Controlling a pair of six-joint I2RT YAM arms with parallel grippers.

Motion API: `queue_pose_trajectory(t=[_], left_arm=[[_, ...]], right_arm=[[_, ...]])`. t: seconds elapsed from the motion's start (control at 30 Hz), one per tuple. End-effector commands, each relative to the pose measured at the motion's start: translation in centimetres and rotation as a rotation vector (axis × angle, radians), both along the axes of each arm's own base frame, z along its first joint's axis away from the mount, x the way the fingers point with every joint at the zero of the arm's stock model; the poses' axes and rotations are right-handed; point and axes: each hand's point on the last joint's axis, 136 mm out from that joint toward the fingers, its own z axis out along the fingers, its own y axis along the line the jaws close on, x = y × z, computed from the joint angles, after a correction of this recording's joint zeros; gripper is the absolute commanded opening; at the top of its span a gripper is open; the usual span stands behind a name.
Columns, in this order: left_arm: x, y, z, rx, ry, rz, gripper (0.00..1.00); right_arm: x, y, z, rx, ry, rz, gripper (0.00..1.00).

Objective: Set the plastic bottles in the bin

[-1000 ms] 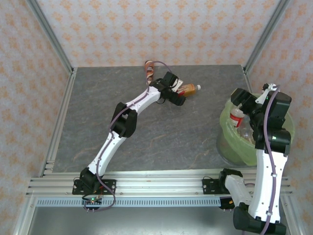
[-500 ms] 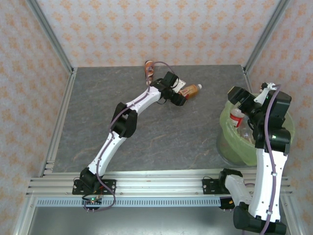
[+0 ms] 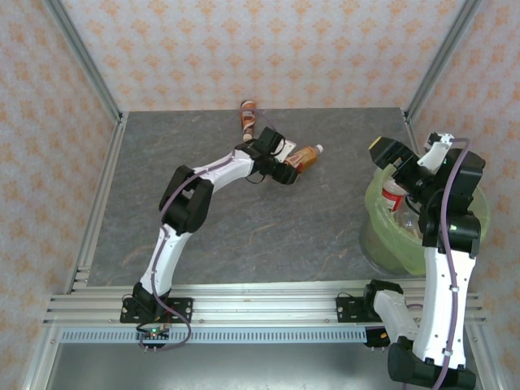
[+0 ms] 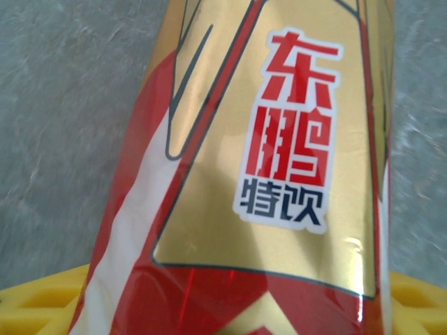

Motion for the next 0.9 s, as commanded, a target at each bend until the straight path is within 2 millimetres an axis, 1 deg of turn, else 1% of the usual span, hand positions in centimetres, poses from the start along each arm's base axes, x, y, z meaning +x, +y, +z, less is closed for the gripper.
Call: queue_pose_trajectory(t=[0.0,0.2,0.23,0.27,0.4,0.57,0.7,0.8,0.87], left_arm=[[0.1,-0.6,7.0,-0.131,-0.146,0.044,0.53],[-3.6,0.1,11.2,-0.221,-0.187,0.045,0.52],[-4.3,0.1,12.5,-0.240,-0.203,0.034,0.52],[-5.0,0.0,13.2,-0.251,-0.212,0.023,0.52],[-7.8,-0.6,15.8,-0.293,-0.243,-0.025,0.51],[-11.2,-1.9,18.7,-0.356,-0.276,-0.099,0.51],[-13.0,-2.9,20.9,-0.415,-0.298,-0.151,0.51],[-14.4,-3.6,21.6,-0.422,-0.293,-0.205,0.51],[-15.2,-4.1,21.9,-0.426,-0.292,-0.237,0.51]], right_arm=[[0.0,0.8,0.7,0.034,-0.036,0.035,0.99],[0.7,1.0,-0.1,0.071,-0.019,0.041,0.99],[0.9,1.1,-0.2,0.077,-0.015,0.045,0.99],[1.1,1.2,-0.4,0.082,-0.010,0.050,0.99],[1.6,1.9,-0.9,0.094,0.004,0.071,0.99],[2.6,3.5,-1.7,0.080,0.026,0.110,0.99],[3.9,5.0,-2.2,0.087,0.050,0.145,0.99],[4.8,6.1,-2.2,0.102,0.052,0.174,0.99],[5.1,7.2,-1.8,0.111,0.040,0.212,0.99]])
